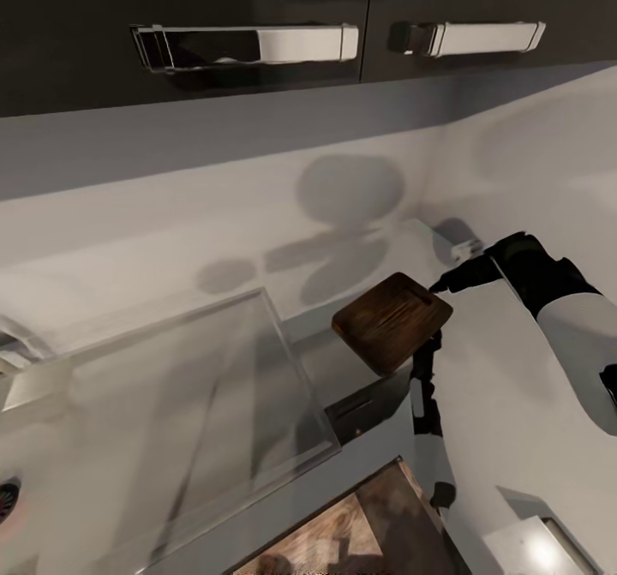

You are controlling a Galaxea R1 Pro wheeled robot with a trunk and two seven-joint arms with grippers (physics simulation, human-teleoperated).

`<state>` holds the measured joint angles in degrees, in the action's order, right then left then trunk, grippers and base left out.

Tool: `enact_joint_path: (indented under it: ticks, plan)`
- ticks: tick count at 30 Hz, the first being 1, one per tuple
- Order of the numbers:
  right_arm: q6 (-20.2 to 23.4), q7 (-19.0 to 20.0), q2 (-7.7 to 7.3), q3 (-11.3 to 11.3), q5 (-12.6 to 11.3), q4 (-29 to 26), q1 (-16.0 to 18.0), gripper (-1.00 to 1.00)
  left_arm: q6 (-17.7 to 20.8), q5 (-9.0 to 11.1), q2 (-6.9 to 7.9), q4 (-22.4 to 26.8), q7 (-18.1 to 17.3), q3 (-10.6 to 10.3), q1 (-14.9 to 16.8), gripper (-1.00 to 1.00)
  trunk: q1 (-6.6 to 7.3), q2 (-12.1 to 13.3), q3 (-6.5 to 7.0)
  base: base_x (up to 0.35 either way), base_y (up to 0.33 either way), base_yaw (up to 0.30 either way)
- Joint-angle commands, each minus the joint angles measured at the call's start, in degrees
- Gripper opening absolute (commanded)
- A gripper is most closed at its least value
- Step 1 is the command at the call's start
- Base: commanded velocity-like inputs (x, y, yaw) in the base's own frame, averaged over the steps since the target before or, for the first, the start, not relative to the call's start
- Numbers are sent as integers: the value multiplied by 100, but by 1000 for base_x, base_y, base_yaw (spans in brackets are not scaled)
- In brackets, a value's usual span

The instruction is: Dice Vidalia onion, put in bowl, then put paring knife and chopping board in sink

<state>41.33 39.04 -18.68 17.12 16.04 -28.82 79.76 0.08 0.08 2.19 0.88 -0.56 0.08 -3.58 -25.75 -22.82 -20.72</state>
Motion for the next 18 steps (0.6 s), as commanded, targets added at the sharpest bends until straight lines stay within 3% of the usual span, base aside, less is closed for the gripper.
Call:
enact_joint_path:
  ticks: [1,6,18]
  plan:
    - [3,32,-4,-15,57,-9,4,100,1,1,1,9,-6,1,-2,100,-3,-10,-18,0,0,0]
    - [-1,-20,-4,-126,57,-9,4,100,1,1,1,9,-5,2,-2,100,-3,-10,-65,0,0,0]
    - [-2,-28,-4,-147,57,-9,4,100,1,1,1,9,-7,1,-2,100,-3,-10,-177,0,0,0]
